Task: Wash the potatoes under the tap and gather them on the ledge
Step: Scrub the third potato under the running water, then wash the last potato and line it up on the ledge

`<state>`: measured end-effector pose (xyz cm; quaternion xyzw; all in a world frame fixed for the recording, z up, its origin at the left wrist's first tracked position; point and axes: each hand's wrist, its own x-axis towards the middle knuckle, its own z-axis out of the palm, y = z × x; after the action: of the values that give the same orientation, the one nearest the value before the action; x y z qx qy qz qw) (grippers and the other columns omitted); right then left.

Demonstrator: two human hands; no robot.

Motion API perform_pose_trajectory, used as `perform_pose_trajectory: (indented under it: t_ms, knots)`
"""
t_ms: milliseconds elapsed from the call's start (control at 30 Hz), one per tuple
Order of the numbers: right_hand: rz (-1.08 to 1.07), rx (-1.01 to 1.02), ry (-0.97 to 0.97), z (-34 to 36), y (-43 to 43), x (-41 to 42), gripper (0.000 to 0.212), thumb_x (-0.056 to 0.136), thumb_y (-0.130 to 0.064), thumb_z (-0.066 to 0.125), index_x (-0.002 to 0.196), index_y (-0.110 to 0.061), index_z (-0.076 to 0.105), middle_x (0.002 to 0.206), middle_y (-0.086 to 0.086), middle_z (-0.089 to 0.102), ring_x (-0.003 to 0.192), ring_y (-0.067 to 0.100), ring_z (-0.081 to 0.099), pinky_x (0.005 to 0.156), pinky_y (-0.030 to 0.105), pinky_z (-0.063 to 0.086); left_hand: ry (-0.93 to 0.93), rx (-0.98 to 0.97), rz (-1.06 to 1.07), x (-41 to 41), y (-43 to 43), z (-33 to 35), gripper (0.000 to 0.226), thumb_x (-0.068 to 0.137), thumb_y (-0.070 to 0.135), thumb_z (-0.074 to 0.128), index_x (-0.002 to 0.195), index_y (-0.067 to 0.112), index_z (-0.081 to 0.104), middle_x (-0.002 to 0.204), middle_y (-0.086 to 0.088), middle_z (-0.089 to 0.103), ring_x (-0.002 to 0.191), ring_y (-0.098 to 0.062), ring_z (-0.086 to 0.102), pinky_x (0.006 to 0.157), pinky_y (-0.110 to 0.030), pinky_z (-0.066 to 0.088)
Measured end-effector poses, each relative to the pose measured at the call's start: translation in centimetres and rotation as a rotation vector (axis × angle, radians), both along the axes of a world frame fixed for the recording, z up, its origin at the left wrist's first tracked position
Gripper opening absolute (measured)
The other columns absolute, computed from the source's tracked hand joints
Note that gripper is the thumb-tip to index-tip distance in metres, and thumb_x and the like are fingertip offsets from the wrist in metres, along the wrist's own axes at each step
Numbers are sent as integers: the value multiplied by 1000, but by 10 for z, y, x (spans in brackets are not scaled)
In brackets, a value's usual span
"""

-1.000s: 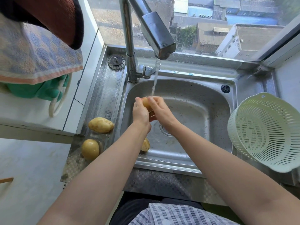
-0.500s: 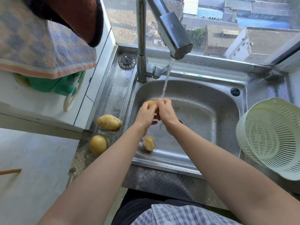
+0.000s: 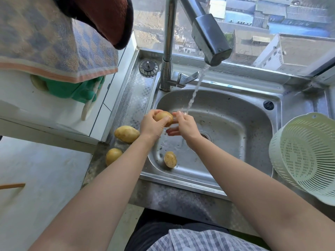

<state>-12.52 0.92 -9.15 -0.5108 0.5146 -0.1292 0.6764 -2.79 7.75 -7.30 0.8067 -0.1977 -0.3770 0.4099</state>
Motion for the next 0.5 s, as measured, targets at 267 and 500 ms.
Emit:
perform_pose_trajectory:
  t_ms: [267,500]
  knots:
    - [103,34,77,-7,1,16,32,101,-7,31,113,2,60,79,8,59,57,17,57,54,23,48,-610,271,16,44,15,-15,42,85,34,62,119,10,54,114,-14,66,109,-33,50,91,-38,38]
    - [103,63,137,-19,-3,14,32,96,-1,31,102,-4,62,84,13,62,58,17,57,57,25,50,-801,502,-96,52,18,-22,43,93,32,51,127,6,50,136,-16,51,124,-34,41,101,-43,33]
